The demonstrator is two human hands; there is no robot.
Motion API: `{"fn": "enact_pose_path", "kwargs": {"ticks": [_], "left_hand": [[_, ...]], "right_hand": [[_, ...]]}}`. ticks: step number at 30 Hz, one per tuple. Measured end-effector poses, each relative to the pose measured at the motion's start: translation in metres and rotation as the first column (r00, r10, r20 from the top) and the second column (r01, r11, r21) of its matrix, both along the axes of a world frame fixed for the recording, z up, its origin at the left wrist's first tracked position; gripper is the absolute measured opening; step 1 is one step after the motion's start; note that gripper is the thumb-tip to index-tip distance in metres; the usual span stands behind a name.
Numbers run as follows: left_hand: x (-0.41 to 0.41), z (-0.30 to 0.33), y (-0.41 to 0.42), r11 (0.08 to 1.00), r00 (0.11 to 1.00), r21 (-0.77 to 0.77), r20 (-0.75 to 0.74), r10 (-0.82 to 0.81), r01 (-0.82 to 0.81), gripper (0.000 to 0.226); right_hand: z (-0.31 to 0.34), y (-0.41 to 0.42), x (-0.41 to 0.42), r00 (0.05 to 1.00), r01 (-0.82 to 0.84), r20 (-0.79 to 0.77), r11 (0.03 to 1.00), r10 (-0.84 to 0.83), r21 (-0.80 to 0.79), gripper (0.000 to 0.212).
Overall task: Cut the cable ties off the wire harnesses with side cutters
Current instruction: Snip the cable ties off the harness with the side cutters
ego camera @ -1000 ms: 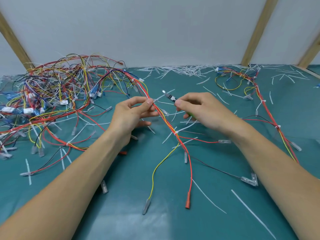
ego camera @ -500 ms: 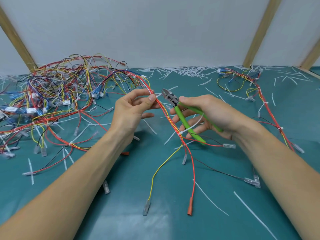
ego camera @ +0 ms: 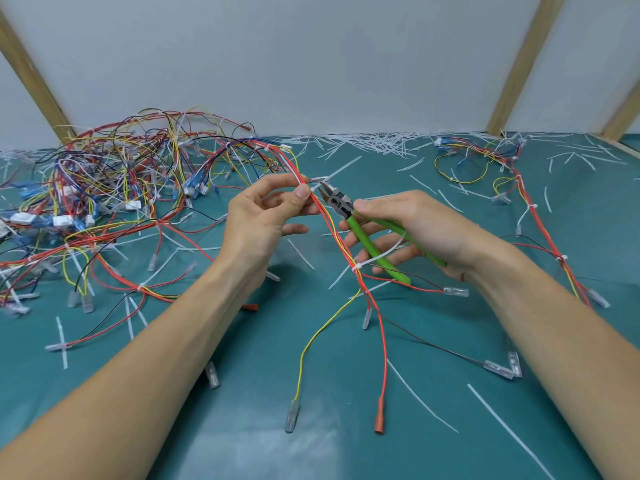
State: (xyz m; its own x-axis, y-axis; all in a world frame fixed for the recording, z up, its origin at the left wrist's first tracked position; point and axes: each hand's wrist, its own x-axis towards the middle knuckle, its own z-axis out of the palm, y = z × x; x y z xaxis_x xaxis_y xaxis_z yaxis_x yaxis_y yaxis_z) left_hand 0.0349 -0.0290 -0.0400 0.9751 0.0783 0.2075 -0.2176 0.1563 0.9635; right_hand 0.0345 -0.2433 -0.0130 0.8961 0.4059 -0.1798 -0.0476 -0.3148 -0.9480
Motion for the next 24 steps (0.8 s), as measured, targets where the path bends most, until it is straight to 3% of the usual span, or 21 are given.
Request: {"fn": "enact_pose_path", "kwargs": {"ticks": [24], "left_hand": [[-0.001,-0.001,-0.003,0.986,0.994,0.132,0.058,0.093,-0.1,0.012]], "right_hand": [[-0.001,0.016,-0.009,0.976,0.128,0.187,0.987,-0.108,-0.098,0.037]]}}
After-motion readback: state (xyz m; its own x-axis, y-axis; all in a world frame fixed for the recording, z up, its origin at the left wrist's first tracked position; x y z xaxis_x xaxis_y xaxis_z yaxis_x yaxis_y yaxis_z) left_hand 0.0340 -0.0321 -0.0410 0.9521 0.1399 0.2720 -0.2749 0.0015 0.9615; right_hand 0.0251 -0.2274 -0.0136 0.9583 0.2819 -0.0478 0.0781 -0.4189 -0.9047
